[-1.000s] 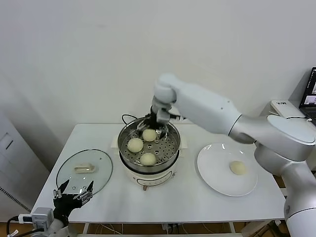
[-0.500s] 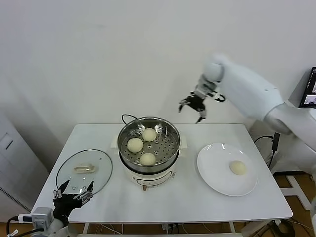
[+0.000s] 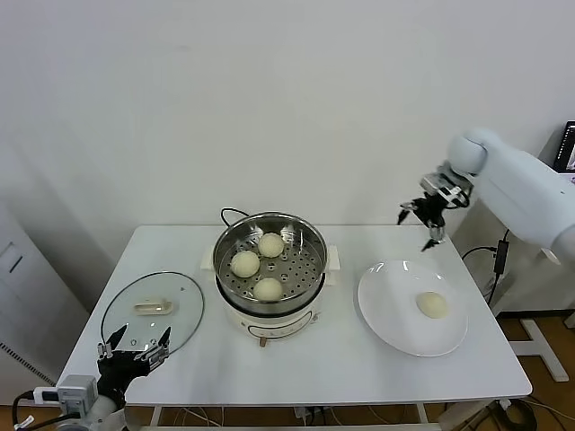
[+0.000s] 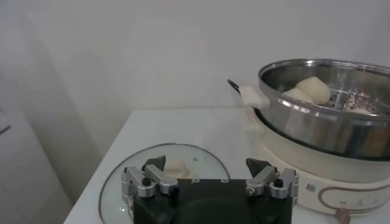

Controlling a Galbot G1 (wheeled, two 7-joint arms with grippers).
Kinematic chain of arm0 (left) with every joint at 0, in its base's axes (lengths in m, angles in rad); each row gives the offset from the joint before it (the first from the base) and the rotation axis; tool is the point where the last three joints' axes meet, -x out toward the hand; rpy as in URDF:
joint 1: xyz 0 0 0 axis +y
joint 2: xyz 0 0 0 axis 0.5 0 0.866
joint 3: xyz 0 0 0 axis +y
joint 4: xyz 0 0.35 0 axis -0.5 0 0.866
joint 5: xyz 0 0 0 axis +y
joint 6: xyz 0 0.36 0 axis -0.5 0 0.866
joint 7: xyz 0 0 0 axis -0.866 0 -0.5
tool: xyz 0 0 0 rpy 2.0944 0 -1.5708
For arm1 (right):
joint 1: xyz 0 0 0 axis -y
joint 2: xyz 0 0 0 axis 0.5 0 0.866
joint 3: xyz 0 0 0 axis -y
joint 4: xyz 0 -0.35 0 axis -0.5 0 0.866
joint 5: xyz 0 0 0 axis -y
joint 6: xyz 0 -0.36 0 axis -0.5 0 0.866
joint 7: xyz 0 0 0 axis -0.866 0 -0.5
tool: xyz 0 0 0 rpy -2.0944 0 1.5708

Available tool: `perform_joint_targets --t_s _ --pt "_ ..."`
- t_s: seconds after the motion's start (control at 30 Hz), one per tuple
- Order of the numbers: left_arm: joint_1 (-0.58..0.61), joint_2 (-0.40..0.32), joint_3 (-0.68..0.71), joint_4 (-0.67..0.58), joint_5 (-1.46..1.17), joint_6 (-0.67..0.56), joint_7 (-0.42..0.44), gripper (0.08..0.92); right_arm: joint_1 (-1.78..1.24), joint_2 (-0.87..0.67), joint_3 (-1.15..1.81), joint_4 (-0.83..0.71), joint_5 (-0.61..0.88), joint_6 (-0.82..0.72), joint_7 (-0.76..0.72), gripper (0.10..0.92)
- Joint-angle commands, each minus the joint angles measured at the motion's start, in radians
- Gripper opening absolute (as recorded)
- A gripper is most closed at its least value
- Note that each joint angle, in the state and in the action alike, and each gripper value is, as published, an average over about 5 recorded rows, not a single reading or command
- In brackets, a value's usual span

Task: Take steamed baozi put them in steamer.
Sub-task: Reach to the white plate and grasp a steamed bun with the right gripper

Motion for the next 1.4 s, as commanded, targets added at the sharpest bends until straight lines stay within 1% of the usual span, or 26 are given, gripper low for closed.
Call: perform_joint_targets --t_s 0.03,0.33,0.7,1.17,1.27,1.4 --pt "-0.001 0.0 0.001 0.0 0.001 0.0 0.0 0.823 -0.114 -0.141 0.004 0.038 0.005 -0.059 0.031 0.823" --pt "-0.001 -0.001 0.003 0.0 0.002 0.0 0.001 0.823 -0.239 -0.152 0.093 0.032 -0.06 -0.04 0.094 0.823" --pt "-0.002 -0.001 0.005 0.0 0.003 0.001 0.001 0.823 -0.354 -0.085 0.231 -0.038 -0.166 0.007 0.142 0.823" --pt "-0.003 -0.003 0.008 0.0 0.006 0.002 0.001 0.823 -0.414 -0.008 0.316 -0.108 -0.261 0.022 0.2 0.823" --pt "-0.002 -0.003 0.007 0.0 0.006 0.001 0.001 0.823 -0.418 -0.003 0.322 -0.114 -0.273 0.019 0.191 0.803" --pt "-0.003 -0.003 0.007 0.0 0.006 0.002 0.001 0.823 -0.419 -0.001 0.328 -0.119 -0.281 0.013 0.179 0.716"
